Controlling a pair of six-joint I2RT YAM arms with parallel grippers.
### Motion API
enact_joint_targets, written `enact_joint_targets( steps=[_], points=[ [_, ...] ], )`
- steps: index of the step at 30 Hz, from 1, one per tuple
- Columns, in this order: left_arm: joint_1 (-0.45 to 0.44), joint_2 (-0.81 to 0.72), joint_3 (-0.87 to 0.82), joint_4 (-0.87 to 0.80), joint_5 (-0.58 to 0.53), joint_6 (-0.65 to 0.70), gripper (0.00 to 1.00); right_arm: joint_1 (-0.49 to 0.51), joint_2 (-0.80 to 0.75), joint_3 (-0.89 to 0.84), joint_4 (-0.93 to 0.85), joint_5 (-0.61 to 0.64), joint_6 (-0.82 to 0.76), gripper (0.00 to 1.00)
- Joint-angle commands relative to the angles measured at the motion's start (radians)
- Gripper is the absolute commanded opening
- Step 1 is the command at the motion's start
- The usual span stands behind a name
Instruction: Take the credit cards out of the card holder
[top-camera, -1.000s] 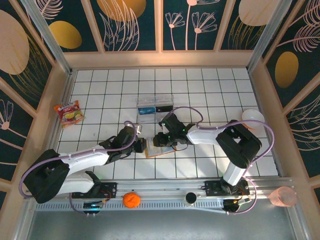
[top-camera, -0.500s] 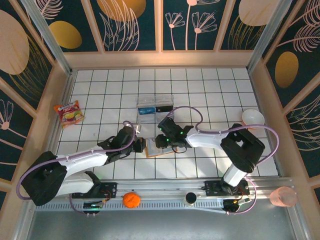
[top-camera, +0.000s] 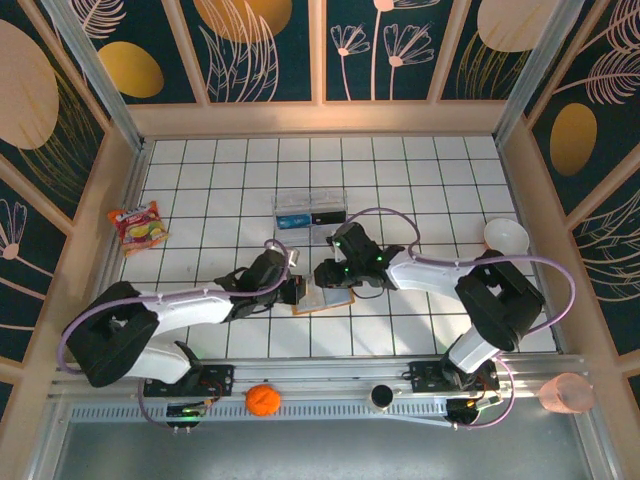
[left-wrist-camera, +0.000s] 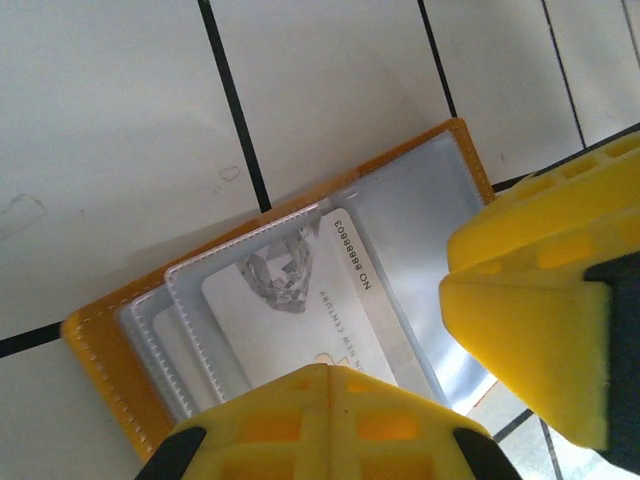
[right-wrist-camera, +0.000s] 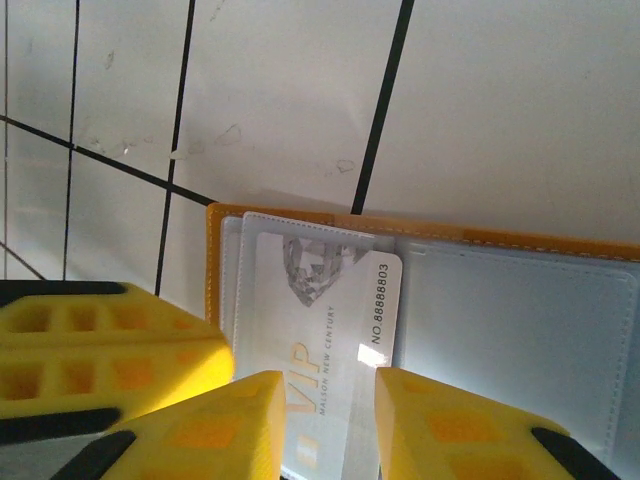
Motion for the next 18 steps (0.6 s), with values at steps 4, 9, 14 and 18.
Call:
enact_joint_targets(
  steps=[4,9,14,18],
  points=[
    [0.000,0.052,0.016,-0.019,-0.064,0.011,0.00,-0.029,0.029,-0.039,0.065,-0.124,0.006,0.30],
    [-0.001,0.035,-0.009,-0.054,-0.091,0.003,0.00,-0.035,0.052,-0.047,0.078,-0.141,0.007,0.30],
    [-0.001,0.041,-0.023,-0.052,-0.085,0.002,0.00,-0.036,0.077,-0.050,0.097,-0.154,0.012,0.29],
    [-0.001,0.042,-0.043,-0.029,-0.073,-0.009,0.00,-0.037,0.096,-0.047,0.096,-0.163,0.014,0.29]
  ],
)
